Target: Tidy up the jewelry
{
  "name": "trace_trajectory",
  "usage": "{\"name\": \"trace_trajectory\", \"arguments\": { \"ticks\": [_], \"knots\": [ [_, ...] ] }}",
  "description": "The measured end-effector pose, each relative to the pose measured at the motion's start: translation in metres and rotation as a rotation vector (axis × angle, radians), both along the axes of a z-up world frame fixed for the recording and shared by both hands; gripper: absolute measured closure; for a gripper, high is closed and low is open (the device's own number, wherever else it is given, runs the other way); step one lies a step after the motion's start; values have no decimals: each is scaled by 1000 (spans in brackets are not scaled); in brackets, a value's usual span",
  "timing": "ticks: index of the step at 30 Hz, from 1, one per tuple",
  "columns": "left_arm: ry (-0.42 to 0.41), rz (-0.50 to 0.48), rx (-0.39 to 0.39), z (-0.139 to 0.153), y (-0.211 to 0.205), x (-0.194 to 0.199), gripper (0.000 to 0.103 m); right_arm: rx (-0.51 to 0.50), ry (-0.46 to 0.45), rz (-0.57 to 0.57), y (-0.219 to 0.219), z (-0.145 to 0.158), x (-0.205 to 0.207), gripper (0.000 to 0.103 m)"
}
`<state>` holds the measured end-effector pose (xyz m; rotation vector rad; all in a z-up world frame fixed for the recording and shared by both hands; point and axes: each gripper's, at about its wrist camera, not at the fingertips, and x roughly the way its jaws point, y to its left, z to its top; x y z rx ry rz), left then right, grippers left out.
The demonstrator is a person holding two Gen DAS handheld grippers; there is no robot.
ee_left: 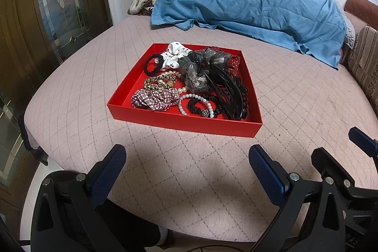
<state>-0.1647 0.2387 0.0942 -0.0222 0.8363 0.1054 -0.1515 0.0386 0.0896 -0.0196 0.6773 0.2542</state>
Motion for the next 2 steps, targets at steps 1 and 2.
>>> {"name": "trace_trajectory", "arguments": {
  "ticks": [1, 2],
  "knots": [
    [2, 1, 2, 0, -1, 2, 0, 4, 2, -2, -1, 0, 0, 8],
    [5, 2, 4, 0, -1, 3, 0, 10, 5, -5, -3, -1, 1, 8]
  ]
}}
